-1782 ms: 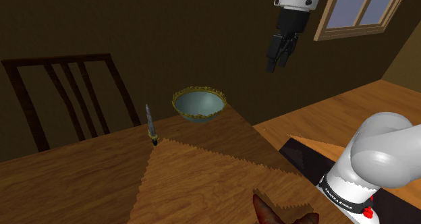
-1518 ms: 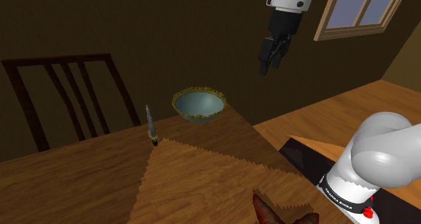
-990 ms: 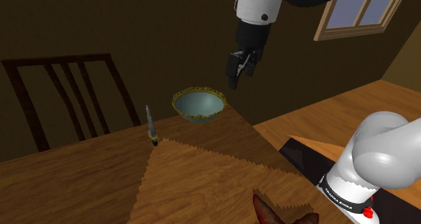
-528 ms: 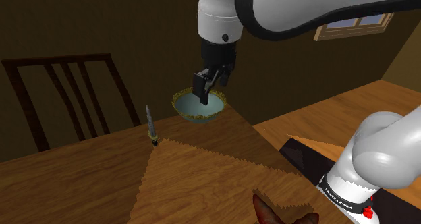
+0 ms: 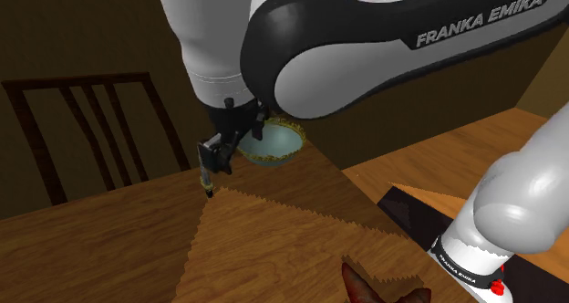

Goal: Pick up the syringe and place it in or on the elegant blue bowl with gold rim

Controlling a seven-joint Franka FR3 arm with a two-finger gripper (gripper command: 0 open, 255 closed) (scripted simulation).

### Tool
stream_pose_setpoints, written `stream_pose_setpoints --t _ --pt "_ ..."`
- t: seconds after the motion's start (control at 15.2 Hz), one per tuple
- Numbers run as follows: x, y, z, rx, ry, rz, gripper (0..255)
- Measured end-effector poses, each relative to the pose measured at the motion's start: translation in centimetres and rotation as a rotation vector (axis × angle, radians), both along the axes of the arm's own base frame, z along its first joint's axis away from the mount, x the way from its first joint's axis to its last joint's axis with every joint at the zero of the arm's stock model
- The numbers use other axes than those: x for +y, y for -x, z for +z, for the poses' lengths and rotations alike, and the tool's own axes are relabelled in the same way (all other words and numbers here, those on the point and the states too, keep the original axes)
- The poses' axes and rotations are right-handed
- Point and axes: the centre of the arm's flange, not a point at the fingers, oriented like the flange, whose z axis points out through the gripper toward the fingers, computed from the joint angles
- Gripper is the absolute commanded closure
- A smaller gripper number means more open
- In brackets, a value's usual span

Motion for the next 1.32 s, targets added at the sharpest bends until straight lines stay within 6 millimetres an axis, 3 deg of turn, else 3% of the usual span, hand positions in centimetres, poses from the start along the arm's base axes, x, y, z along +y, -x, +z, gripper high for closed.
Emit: stream_pose_setpoints --t 0.4,0.86,1.32 --pt "7.6 -0.7 -3.4 -0.046 0.077 0.035 0" --pt "7.4 -1.8 -6.9 -0.055 0.087 0.036 0" --pt "7.2 -2.0 -7.5 -0.055 0.087 0.036 0"
